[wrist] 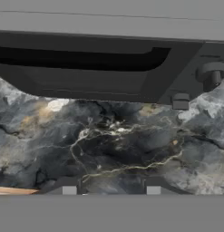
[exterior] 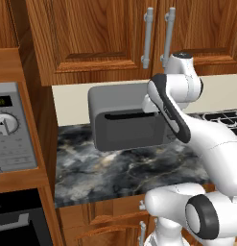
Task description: The dining table condiment station is running low on condiment bottle. Refill the condiment station by opening the cabinet and taking the condiment bottle from the cabinet and placing it on the dining table.
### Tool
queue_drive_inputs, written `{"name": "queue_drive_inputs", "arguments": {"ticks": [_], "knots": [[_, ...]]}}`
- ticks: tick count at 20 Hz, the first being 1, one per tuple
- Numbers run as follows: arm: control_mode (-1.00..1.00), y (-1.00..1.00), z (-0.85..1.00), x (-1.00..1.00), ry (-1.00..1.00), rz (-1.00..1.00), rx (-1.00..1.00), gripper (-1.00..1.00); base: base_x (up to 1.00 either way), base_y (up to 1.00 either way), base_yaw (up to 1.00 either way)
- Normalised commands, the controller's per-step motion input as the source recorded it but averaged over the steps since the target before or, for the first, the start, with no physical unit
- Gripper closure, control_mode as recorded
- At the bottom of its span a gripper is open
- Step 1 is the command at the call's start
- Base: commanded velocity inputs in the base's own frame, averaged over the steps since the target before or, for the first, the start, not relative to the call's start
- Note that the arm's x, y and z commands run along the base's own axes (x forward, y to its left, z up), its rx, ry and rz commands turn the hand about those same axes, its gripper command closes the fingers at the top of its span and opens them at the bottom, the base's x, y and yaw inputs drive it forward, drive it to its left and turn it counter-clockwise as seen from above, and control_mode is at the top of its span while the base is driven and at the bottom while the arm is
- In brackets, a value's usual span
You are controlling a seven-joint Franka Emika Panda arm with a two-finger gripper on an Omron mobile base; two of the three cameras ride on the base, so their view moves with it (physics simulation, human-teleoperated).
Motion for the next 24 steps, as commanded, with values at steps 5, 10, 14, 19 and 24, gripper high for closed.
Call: {"name": "queue_drive_inputs", "arguments": {"ticks": [5, 10, 14, 19, 24], "knots": [[-1.0, 0.0, 0.14, -0.01, -0.13, 0.0, 0.0, -1.0, 0.0, 0.0, 0.0], [-1.0, 0.0, 0.54, -0.12, -0.38, 0.0, 0.0, -1.0, 0.0, 0.0, 0.0], [-1.0, 0.0, 0.75, -0.17, -0.36, 0.0, 0.0, -1.0, 0.0, 0.0, 0.0], [-1.0, 0.0, 0.85, -0.11, -0.26, -0.01, -0.02, -1.0, 0.0, 0.0, 0.0], [-1.0, -0.01, 0.82, 0.0, -0.18, -0.03, 0.0, -1.0, 0.0, 0.0, 0.0]]}}
